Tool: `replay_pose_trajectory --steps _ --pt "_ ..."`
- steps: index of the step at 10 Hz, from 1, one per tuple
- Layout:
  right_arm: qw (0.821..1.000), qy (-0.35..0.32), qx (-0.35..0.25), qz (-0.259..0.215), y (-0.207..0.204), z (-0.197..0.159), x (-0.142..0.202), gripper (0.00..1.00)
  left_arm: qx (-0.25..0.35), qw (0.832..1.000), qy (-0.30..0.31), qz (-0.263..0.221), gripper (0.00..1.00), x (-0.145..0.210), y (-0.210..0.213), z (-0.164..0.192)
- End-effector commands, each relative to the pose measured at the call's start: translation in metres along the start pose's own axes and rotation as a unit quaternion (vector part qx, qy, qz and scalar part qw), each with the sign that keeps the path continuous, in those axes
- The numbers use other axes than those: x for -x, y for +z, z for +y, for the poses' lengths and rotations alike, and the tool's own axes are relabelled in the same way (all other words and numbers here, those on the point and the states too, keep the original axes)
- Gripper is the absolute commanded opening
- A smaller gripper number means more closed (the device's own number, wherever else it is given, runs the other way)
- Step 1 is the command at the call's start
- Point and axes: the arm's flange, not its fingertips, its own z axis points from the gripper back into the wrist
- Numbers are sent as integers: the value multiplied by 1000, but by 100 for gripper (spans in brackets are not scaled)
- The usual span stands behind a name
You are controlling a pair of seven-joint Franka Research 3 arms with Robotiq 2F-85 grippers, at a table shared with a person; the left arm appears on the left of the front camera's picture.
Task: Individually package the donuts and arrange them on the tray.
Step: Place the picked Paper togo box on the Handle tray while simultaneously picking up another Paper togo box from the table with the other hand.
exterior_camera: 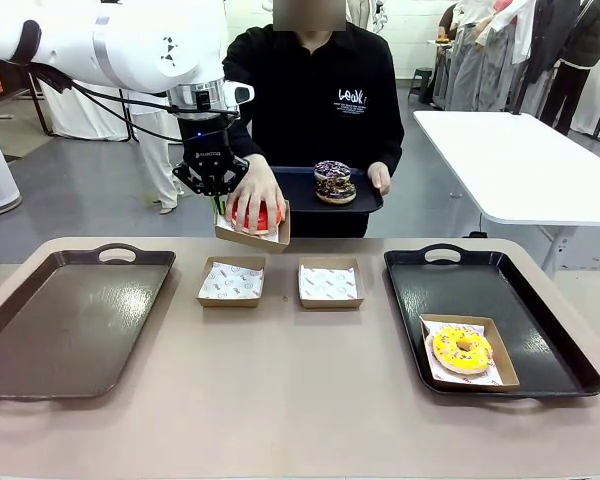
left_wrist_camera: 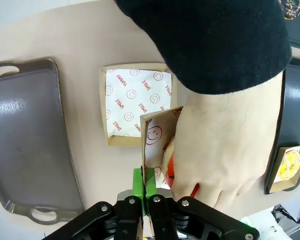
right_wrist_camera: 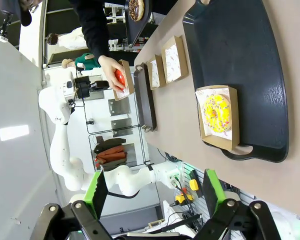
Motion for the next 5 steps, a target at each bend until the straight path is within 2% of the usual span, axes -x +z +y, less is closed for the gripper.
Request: replay_pose_trajectory --steps 1,5 --pt "1000 -3 -4 0 0 -1 1 100 0 1000 -1 -3 0 5 1 2" --pt "1000 -3 -4 0 0 -1 1 100 0 1000 -1 -3 0 5 1 2"
